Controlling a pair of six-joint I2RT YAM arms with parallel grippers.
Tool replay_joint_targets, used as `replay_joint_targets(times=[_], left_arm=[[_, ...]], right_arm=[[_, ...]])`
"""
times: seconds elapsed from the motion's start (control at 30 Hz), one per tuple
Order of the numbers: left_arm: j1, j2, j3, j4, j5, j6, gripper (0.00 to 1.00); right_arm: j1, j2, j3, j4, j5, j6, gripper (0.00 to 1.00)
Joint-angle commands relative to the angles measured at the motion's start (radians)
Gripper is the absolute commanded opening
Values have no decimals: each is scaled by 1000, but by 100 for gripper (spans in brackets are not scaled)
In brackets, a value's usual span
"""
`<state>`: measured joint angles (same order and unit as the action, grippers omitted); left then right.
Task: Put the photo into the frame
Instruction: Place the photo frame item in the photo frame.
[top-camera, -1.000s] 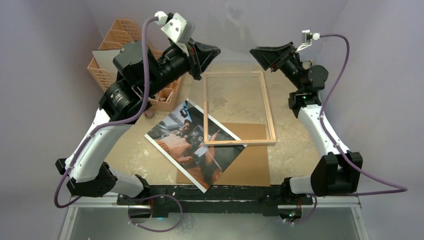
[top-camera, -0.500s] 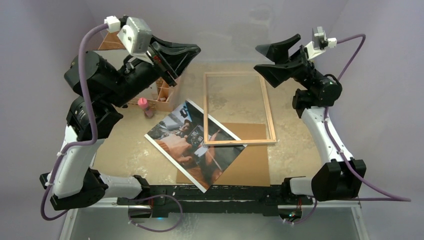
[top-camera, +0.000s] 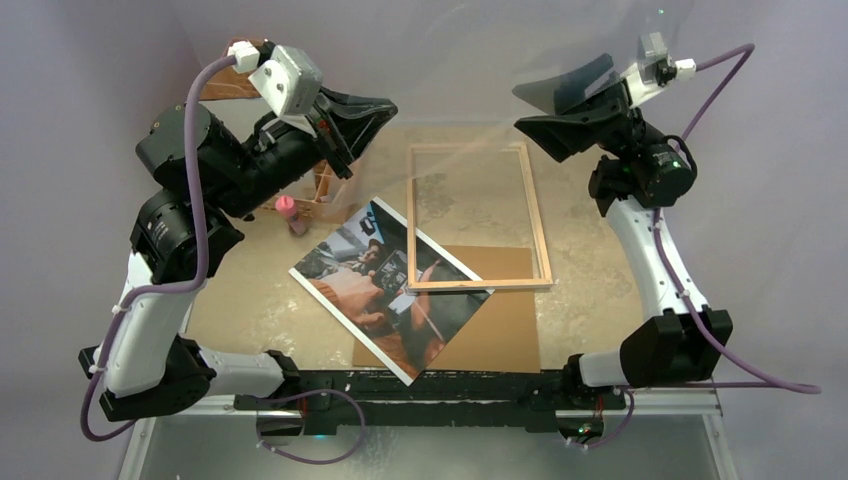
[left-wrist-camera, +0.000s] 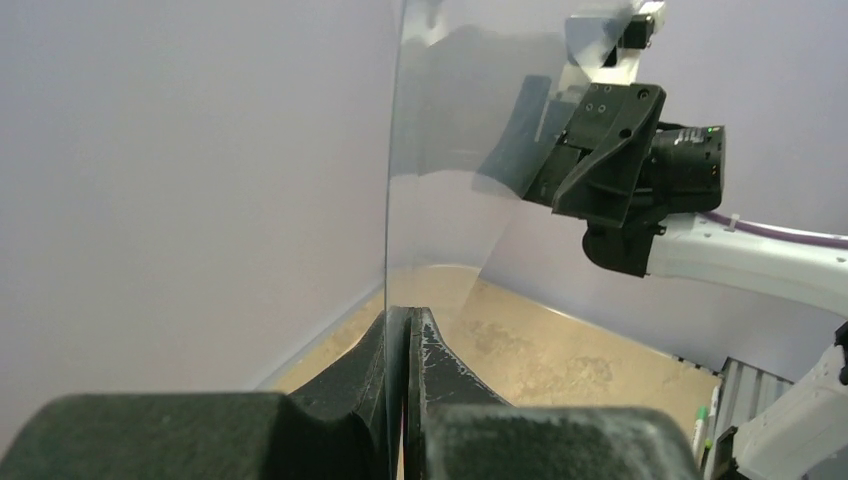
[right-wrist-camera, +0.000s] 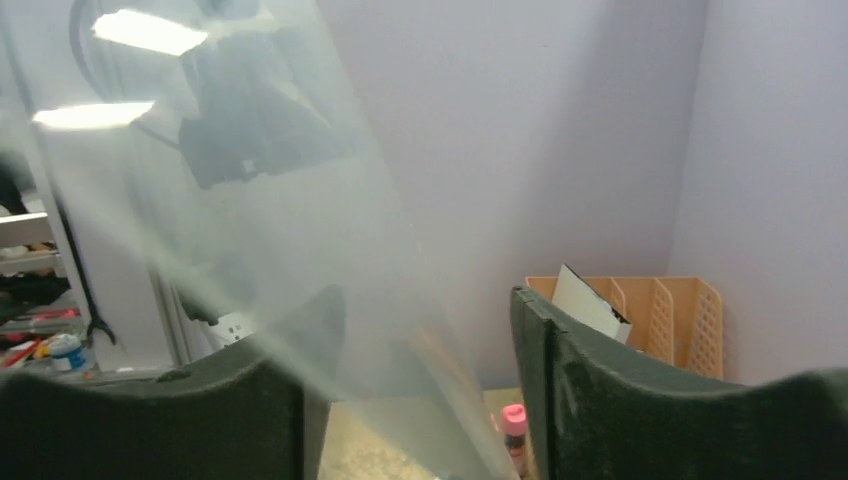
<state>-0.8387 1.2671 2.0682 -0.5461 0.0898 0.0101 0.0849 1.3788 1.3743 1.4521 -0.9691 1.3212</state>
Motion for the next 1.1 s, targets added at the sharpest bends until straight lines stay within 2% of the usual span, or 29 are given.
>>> replay_joint_targets(times=[0.0,0.1,0.17,0.23,0.33,0.4,0.5,0.6,0.83,0.93,1.07], left_arm=[[3,-38,-1,13,-77,44,0],[4,-50,-26,47,-87,17,0],[4,-56,-53,90,-87,-2,0],[4,-63,-86,133,-87,-59,0],[4,-81,-120,196,-65,-110,0],[4,-90,-122,213,-51,-134,0],[3,-103,-122,229,-34,-166,0],[4,-113,-124,233,-26,-185,0],[4,-129,-151,239,-39,-213,0],[4,-130,-161,244,-42,-221,0],[3,-128,-165,252,-33,-229,0]], right_arm=[[4,16,58,30,-32,54,58],[4,19,55,46,-24,64,42],[4,19,49,48,-23,64,39],[4,21,43,55,-21,65,42],[4,26,11,108,-9,85,61],[4,35,0,144,15,110,64],[4,66,-3,242,42,193,63],[4,109,28,327,51,283,54],[4,102,51,288,63,272,41],[4,104,66,308,66,283,42],[4,109,106,334,72,298,52]])
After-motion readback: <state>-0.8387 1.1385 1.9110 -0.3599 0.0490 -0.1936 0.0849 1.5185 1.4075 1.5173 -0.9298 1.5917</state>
